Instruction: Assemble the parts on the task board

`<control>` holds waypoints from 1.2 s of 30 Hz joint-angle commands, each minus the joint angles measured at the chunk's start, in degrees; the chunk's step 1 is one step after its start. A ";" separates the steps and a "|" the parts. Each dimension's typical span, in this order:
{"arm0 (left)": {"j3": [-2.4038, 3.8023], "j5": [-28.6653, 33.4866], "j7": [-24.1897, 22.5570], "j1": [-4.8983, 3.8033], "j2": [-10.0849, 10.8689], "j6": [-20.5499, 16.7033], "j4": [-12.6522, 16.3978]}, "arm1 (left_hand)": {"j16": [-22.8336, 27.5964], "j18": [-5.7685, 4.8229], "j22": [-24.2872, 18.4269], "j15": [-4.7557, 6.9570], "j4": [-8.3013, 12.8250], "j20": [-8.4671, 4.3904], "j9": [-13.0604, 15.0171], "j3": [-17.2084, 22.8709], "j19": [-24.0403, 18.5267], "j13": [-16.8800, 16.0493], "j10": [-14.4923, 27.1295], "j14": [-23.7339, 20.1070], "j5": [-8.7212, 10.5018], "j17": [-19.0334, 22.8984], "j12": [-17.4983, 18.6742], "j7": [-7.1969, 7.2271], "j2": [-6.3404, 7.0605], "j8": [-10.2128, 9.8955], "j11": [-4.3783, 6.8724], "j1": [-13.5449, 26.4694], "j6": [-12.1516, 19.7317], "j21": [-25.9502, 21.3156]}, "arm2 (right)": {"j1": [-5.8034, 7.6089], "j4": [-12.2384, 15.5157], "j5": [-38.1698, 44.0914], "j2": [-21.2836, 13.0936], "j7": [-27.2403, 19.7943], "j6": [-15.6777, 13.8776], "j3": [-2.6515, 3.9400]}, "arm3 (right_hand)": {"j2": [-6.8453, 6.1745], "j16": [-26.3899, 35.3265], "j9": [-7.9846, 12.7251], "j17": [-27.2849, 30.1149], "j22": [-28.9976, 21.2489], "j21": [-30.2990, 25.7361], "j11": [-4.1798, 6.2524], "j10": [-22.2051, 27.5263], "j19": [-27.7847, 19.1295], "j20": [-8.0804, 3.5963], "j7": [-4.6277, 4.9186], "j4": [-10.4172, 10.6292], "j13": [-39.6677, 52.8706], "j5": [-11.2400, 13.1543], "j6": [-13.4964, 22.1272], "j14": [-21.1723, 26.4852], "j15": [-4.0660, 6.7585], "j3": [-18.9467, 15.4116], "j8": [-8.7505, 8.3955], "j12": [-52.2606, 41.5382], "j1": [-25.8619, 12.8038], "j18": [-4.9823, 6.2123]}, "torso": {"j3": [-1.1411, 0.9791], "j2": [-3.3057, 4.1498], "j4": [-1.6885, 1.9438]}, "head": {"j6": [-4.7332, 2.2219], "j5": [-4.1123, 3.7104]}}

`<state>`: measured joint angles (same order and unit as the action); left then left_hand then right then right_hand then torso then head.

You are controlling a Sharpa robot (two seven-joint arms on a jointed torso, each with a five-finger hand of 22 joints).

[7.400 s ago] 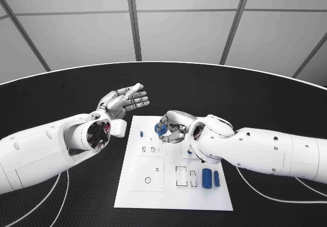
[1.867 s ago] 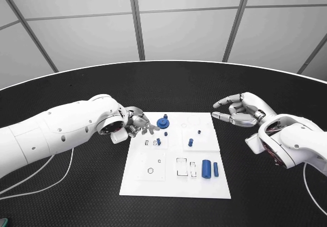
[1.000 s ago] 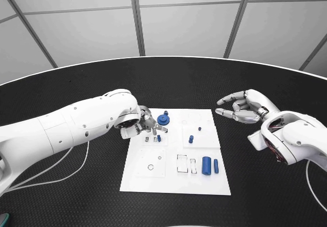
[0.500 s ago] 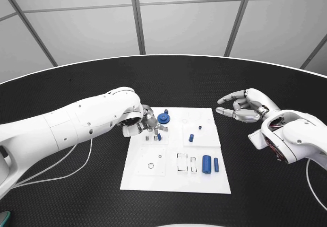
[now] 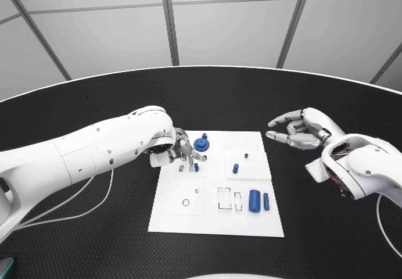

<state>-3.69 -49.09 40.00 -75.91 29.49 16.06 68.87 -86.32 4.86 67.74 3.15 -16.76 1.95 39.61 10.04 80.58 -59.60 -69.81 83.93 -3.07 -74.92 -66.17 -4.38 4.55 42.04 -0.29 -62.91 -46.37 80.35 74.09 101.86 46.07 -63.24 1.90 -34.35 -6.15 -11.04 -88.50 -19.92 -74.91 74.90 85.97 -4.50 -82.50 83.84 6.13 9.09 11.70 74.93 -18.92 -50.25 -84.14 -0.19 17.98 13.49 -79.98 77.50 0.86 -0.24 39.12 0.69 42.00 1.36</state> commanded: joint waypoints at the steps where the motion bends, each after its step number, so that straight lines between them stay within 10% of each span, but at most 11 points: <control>1: 0.00 -0.05 1.57 0.00 0.15 0.11 0.09 | -0.16 -0.62 0.20 0.27 -0.06 0.00 0.11 -0.26 0.64 -0.26 -0.31 4.19 0.22 -8.45 -0.56 0.00 -0.36 0.41 0.04 -0.27 0.37 0.32 | 0.00 -0.06 0.00 0.05 0.05 0.04 0.00 | -0.61 0.35 0.05 -10.81 11.32 -0.37 0.44 0.14 3.75 -0.41 -0.05 0.29 5.69 -0.32 -0.53 -4.80 0.42 0.08 0.31 -0.11 0.17 0.43 | 0.04 0.01 0.10 | 0.07 -0.07; 36: -0.01 -0.18 1.79 0.01 -1.36 2.45 -1.95 | -0.14 -0.66 0.44 0.33 0.08 -0.04 0.54 -0.38 0.74 -0.19 -0.23 4.19 0.21 -8.44 -0.69 0.09 -0.54 0.81 0.11 -1.48 0.52 0.44 | 0.00 -0.37 0.01 0.53 0.70 0.62 -0.01 | -0.61 0.35 0.05 -10.81 11.32 -0.37 0.44 0.14 3.75 -0.41 -0.05 0.29 5.69 -0.32 -0.53 -4.80 0.42 0.08 0.31 -0.11 0.17 0.43 | -0.03 0.07 -0.02 | 0.98 0.10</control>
<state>-3.70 -49.27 40.00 -75.89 28.16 18.46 66.94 -86.32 4.86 68.13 3.15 -16.60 1.96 40.10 9.88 80.96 -59.80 -69.81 83.93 -3.07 -74.91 -66.57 -4.18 3.94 42.66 -0.29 -63.95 -46.17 80.55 74.09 101.50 46.08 -62.72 2.60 -33.74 -6.16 -11.04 -88.50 -19.93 -74.95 74.90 85.98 -4.50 -82.50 83.84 6.13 9.09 11.70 74.91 -18.92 -50.25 -84.14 -0.19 17.98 13.49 -79.98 77.50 0.85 -0.27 39.20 0.70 42.90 1.41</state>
